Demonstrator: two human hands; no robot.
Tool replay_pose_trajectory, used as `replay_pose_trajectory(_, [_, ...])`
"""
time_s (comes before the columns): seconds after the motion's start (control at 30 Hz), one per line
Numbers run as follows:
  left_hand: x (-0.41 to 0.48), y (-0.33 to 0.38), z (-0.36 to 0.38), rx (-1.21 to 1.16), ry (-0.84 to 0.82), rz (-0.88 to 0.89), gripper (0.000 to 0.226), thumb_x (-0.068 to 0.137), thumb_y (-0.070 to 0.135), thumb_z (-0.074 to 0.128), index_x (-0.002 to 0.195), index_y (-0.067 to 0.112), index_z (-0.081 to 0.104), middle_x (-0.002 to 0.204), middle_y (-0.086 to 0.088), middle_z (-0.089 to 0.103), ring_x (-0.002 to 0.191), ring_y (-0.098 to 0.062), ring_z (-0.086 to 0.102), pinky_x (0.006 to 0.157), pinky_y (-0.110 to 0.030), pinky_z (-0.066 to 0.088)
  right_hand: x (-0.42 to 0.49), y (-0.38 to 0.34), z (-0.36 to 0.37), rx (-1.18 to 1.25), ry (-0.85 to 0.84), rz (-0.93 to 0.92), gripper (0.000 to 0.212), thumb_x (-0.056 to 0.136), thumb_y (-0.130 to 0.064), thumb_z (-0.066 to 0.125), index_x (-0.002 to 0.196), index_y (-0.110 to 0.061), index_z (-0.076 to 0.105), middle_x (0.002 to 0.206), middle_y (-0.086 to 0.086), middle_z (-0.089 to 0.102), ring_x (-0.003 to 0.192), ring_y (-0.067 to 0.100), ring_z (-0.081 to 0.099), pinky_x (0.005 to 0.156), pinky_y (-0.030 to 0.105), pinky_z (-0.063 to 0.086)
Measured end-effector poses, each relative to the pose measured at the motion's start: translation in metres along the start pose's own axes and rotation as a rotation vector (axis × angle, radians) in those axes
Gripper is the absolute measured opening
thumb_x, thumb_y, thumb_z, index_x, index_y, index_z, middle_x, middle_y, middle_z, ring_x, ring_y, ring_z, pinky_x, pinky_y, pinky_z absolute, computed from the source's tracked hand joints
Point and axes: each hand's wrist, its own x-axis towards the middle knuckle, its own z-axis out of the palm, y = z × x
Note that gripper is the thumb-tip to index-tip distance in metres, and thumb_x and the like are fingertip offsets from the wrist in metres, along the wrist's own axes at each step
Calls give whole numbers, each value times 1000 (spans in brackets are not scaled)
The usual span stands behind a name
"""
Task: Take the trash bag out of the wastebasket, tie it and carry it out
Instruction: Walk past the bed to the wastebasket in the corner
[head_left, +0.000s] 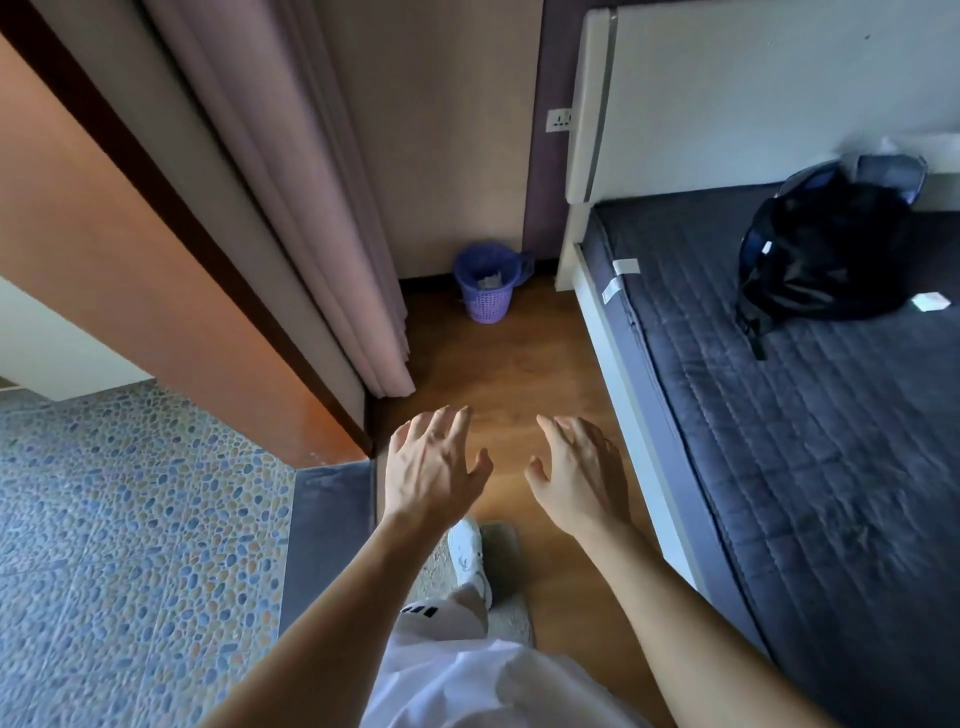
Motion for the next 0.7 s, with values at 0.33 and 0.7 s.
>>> replay_pose_trajectory(0.33, [152, -21, 11, -40, -25, 35, 56, 88, 50, 49, 137, 24, 50, 140, 1, 58, 124, -25, 54, 101, -43, 43, 154, 13, 13, 49, -2, 76, 61, 81, -45, 36, 135, -20, 50, 123, 8, 60, 115, 29, 59, 98, 51, 49])
replay_pose_trajectory(0.7, [313, -44, 12, -80, -4, 125, 48, 81, 48, 53, 123, 24, 54, 120, 3, 66, 106, -26, 62, 89, -44, 49, 306, 2, 14, 11, 0, 117, 62, 82, -45, 36, 137, -20, 48, 128, 7, 61, 122, 30, 56, 101, 51, 47])
